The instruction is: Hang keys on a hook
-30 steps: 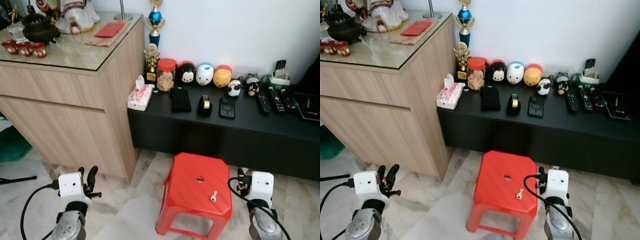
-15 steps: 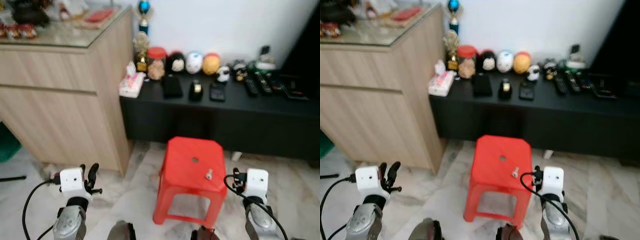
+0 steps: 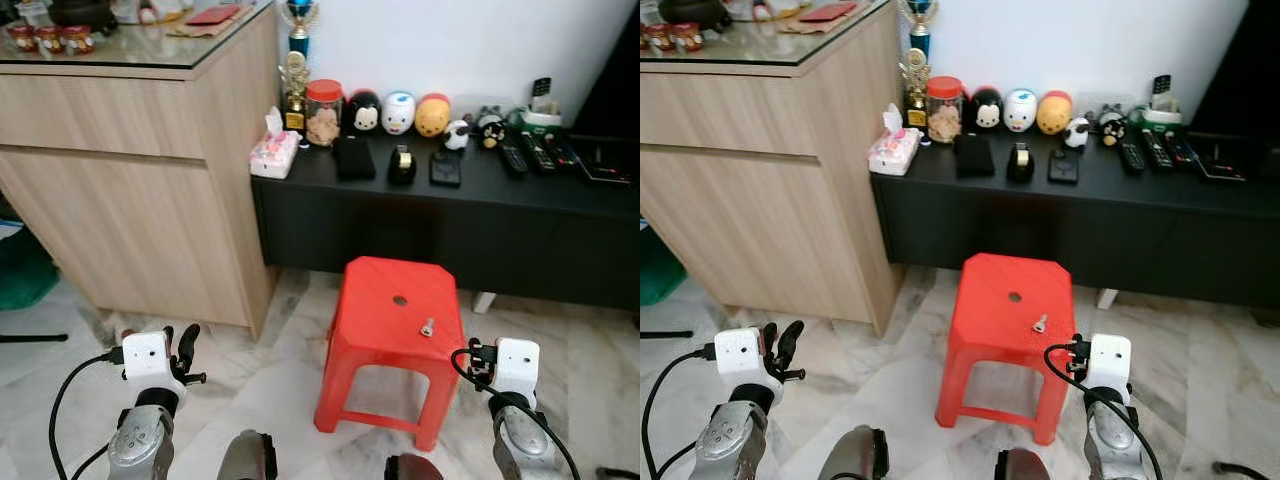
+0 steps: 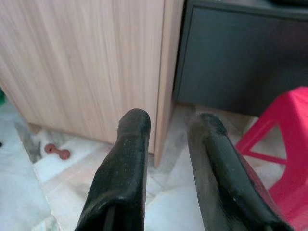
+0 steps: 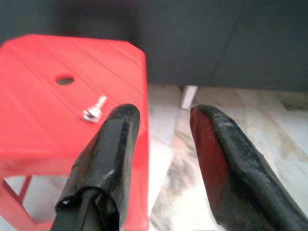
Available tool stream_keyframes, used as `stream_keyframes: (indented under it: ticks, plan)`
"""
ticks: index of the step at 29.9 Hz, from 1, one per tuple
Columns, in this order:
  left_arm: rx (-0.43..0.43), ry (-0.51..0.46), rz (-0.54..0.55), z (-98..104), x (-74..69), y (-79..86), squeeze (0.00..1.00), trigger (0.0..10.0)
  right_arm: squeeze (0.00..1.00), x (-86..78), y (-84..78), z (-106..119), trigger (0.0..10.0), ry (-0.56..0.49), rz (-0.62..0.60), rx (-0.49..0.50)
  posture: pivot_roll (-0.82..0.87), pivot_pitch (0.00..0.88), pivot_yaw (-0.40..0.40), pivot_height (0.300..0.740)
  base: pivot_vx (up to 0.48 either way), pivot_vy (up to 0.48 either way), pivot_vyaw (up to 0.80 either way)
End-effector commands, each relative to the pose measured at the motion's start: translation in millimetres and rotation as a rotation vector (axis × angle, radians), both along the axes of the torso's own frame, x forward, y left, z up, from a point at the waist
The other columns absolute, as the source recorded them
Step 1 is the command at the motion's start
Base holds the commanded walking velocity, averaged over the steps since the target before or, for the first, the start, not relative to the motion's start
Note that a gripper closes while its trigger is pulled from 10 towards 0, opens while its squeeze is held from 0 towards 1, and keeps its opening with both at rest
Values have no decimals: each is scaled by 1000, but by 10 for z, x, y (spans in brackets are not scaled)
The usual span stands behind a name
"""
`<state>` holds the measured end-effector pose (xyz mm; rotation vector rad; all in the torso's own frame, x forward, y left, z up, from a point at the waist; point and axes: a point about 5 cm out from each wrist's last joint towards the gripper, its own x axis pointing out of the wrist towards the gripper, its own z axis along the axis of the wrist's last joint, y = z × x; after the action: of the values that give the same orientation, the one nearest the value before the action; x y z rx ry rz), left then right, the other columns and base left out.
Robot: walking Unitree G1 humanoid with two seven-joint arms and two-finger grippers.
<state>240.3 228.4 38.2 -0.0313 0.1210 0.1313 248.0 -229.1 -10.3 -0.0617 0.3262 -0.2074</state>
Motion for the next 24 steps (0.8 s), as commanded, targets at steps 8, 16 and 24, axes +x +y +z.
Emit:
stream_keyframes:
  ticks: [8,16,24]
  plan:
    - [-5,-12,-5,12,-74,15,0,10000,0,-113,-115,-34,10000,12,5,-28,-79,41,-19,637,0,0,0]
    - [5,-5,-18,2,-104,24,0,10000,0,-196,-220,-37,10000,26,1,-90,-84,44,-34,637,97,0,0]
    - [3,-4,-23,-4,-90,14,0,10000,0,-219,-232,-53,10000,41,-5,-85,-86,44,-31,637,272,0,220]
